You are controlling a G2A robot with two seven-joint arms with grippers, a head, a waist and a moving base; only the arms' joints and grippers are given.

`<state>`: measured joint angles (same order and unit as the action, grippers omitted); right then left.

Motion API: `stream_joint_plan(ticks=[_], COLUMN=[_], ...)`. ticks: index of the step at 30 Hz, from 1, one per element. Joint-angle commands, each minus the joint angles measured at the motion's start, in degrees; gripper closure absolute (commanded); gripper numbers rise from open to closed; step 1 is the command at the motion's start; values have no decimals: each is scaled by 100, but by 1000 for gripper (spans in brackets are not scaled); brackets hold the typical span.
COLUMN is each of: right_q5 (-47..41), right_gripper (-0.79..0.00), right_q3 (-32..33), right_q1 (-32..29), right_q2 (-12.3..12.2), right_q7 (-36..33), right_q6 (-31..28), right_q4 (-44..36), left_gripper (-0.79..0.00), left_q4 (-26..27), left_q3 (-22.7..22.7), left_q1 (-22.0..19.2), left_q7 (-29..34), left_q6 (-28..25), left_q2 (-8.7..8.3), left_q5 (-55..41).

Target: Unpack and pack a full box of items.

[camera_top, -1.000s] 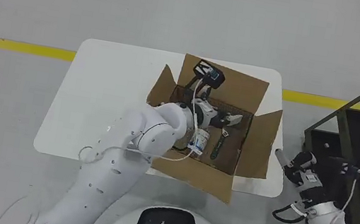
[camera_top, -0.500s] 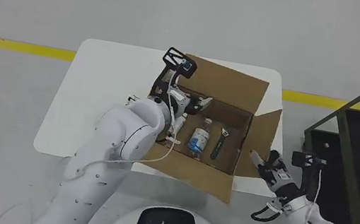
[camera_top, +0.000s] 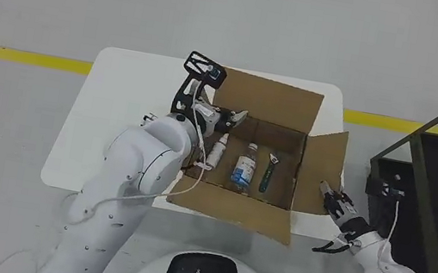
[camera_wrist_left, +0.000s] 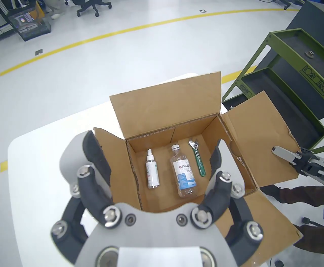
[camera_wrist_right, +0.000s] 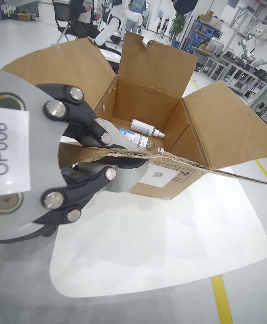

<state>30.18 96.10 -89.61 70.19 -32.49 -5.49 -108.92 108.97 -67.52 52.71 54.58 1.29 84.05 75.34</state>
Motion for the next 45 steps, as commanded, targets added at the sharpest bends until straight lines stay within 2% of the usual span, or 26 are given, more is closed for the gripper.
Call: stream_joint_plan(ticks=[1,9,19,28,45], right_q5=[-160,-649,-1325,-1287,-1690], right_gripper=[0,0,0,0,0], right_q3=[37,-3,90,-9,-821], right_q1=[172,772,1045,1428,1987], right_q2=[-22,-79,-145,-191,-153], right_q7=[-193,-549,-798,-709,-624], right_q6=[-190,-629,-942,-871,-748], right_q4=[101,563,1360,1771,2431], left_gripper=[-785,-785,-785,-785,-785], left_q4=[50,164,209,173,65], left_q3=[-21,-25,15,72,87], left_q1=[19,98,101,36,8], left_q7=[8,24,51,76,67], left_q6=[19,62,103,59,26], left_q2=[-6,-17,-15,-9,-6], left_q5=[55,129,147,115,5])
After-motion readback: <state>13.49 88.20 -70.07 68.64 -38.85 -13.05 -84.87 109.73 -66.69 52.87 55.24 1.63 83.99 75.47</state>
